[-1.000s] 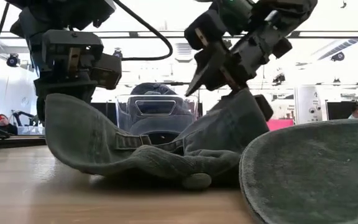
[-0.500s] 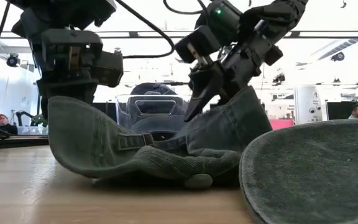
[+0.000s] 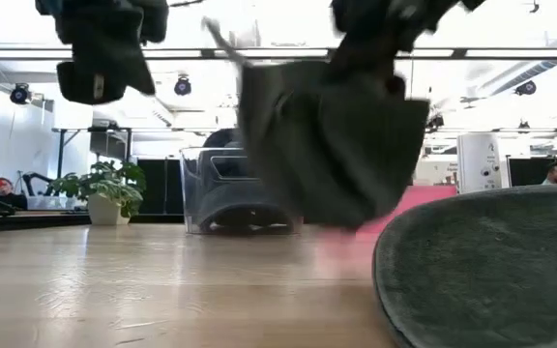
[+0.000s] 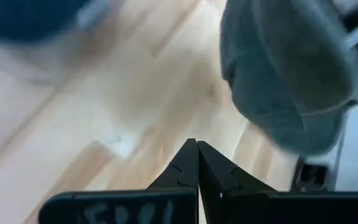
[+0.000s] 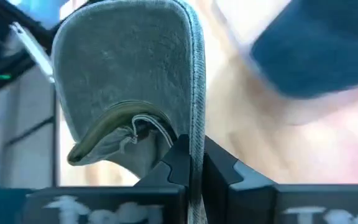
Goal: Pick & Place hat
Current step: Put the left green cap into the red bin
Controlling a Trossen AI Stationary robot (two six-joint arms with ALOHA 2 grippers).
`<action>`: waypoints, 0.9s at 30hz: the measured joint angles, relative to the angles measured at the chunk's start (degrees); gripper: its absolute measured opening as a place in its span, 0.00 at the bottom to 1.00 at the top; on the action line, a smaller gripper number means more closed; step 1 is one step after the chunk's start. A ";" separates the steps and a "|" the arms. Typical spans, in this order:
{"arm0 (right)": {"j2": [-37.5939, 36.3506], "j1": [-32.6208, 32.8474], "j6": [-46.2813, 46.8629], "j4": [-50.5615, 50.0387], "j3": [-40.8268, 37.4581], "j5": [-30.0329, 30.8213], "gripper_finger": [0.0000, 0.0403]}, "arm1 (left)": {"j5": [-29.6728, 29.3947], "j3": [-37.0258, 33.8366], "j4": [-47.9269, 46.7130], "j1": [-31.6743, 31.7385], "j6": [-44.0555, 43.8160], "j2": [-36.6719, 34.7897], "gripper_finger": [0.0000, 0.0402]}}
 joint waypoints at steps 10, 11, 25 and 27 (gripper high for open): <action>-17.57 7.34 -3.61 -38.67 11.26 52.23 0.03 | -8.28 -0.20 0.96 0.13 -1.08 -4.42 0.00; -18.57 6.41 -4.01 -40.48 11.54 54.22 0.03 | -8.30 -0.20 0.98 0.13 -1.08 -4.17 0.00; -23.97 -22.33 -37.43 -17.20 -3.93 32.73 0.03 | -9.25 -0.22 1.73 0.20 -0.77 -1.97 0.00; -23.29 -26.16 -40.60 -13.43 -6.29 30.40 0.03 | -12.60 -0.22 1.86 0.20 -0.78 -1.95 0.00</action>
